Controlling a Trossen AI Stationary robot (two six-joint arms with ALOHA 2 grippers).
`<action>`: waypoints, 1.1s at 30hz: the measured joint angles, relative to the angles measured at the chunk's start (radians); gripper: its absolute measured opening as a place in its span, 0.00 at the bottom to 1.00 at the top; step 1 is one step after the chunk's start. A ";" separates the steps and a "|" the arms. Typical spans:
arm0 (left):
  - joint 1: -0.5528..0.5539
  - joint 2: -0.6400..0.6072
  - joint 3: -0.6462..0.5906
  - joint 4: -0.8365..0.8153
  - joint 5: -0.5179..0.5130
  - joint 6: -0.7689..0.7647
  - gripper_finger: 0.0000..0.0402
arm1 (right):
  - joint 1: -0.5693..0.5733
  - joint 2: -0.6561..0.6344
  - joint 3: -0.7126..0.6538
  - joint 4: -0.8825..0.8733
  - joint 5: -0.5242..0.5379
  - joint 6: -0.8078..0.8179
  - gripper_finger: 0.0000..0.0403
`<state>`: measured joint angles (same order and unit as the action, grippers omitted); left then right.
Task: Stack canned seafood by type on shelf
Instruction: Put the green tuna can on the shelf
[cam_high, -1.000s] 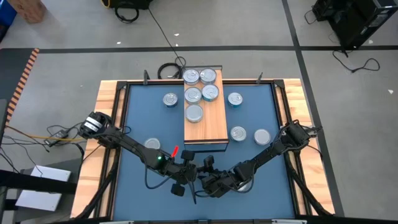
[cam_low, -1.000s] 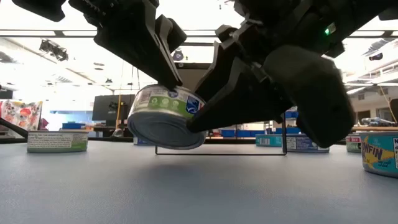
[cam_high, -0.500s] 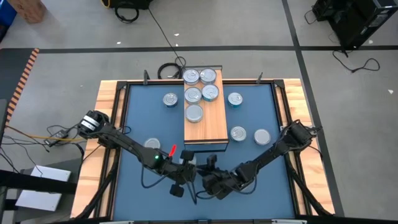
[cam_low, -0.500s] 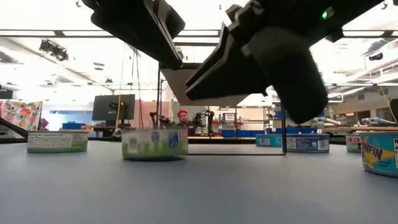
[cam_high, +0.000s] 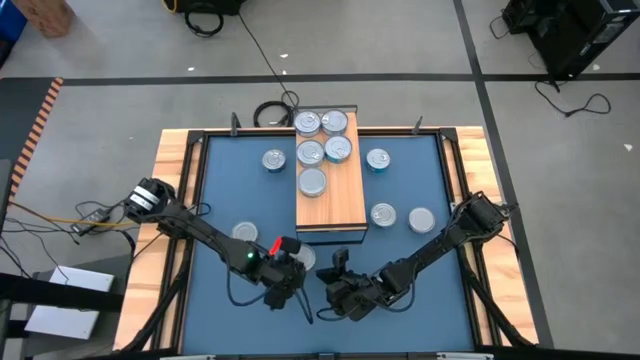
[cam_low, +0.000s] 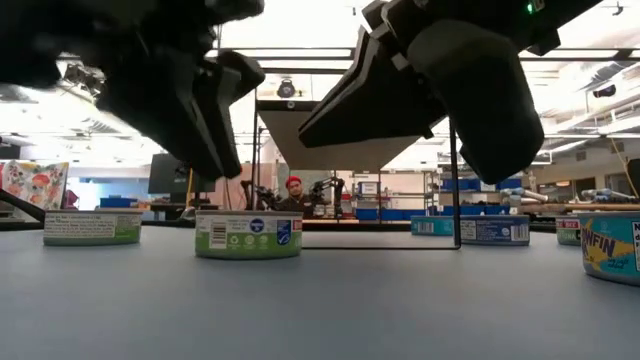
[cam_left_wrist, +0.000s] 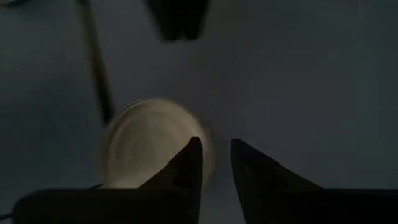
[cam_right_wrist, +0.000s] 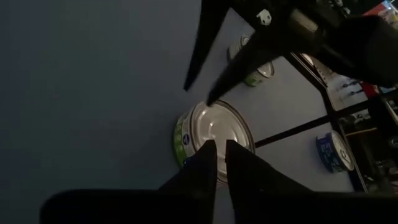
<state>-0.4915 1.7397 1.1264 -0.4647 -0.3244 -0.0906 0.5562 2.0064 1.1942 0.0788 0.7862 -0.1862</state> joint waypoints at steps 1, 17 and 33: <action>0.000 0.000 -0.009 0.002 -0.018 0.000 0.23 | 0.000 0.000 0.000 -0.001 -0.001 0.000 0.12; 0.007 0.000 -0.110 0.059 -0.011 0.059 0.23 | -0.002 0.001 -0.001 0.000 -0.002 -0.001 0.12; 0.007 0.029 -0.108 0.059 -0.015 0.168 0.16 | -0.002 0.002 -0.001 -0.002 -0.002 -0.004 0.13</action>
<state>-0.4847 1.7683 1.0180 -0.4061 -0.3392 0.0778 0.5541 2.0083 1.1931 0.0769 0.7837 -0.1901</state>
